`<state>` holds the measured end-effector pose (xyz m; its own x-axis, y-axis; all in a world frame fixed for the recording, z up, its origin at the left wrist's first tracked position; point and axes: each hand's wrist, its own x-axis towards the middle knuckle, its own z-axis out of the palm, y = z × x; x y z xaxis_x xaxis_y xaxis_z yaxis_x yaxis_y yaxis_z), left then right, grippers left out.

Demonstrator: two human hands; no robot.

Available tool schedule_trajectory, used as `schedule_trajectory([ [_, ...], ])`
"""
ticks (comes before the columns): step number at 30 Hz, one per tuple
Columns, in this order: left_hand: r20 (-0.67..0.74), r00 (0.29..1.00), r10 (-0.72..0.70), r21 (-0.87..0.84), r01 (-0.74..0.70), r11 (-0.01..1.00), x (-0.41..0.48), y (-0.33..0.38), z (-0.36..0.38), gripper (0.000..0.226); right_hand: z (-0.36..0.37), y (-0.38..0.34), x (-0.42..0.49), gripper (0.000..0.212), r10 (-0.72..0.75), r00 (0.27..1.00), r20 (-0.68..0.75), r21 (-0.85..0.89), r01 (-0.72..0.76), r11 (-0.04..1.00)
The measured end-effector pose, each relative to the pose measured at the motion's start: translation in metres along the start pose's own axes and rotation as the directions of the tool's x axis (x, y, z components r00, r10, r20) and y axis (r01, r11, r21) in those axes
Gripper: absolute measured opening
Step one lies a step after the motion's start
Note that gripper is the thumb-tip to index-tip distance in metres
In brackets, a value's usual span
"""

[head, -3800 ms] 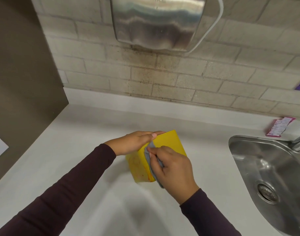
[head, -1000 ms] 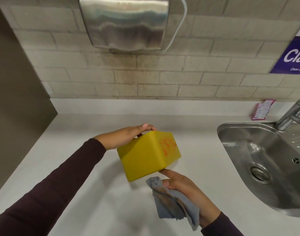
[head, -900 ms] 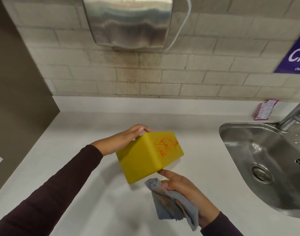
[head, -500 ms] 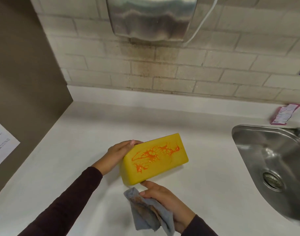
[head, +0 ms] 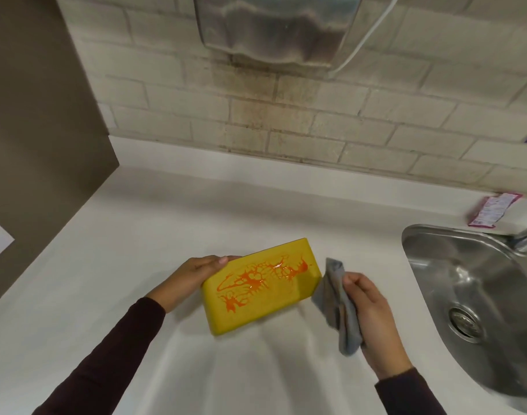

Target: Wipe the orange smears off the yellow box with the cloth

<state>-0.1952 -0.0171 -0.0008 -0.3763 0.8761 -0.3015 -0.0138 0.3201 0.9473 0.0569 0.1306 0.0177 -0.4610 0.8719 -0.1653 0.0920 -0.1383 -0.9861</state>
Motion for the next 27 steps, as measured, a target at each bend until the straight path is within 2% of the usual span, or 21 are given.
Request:
schedule_trajectory([
  [2, -0.008, 1.0, -0.007, -0.041, 0.007, 0.999, 0.0, 0.002, 0.002, 0.031, 0.006, 0.003, 0.017, 0.021, -0.173, 0.977, -0.127, -0.154, 0.153, 0.976],
  [4, -0.042, 0.999, -0.013, -0.096, 0.009, 0.995, 0.001, 0.003, 0.006, 0.028, 0.017, 0.006, 0.03, 0.019, -0.256, 0.949, -0.183, -0.216, 0.216, 0.952],
  [11, -0.236, 0.972, -0.011, -0.11, -0.016, 0.994, 0.003, -0.003, 0.021, 0.024, 0.039, 0.025, 0.051, 0.016, -0.499, 0.866, -0.041, -0.461, 0.426, 0.778],
  [16, -0.246, 0.969, 0.009, -0.098, -0.034, 0.995, 0.003, -0.004, 0.022, 0.023, 0.046, 0.032, 0.047, 0.017, -0.542, 0.84, 0.029, -0.584, 0.454, 0.673],
  [21, -0.248, 0.968, 0.033, -0.073, -0.053, 0.996, 0.001, -0.003, 0.022, 0.028, 0.04, 0.027, 0.044, 0.013, -0.564, 0.808, 0.168, -0.748, 0.478, 0.461],
  [23, -0.241, 0.969, 0.053, -0.046, -0.066, 0.997, -0.001, -0.002, 0.022, 0.029, 0.036, 0.024, 0.043, 0.012, -0.564, 0.806, 0.18, -0.748, 0.484, 0.454],
  [27, -0.198, 0.977, 0.078, -0.033, -0.086, 0.996, -0.004, 0.001, 0.024, 0.033, 0.047, 0.014, 0.047, 0.011, -0.577, 0.815, 0.049, -0.718, 0.43, 0.547],
])
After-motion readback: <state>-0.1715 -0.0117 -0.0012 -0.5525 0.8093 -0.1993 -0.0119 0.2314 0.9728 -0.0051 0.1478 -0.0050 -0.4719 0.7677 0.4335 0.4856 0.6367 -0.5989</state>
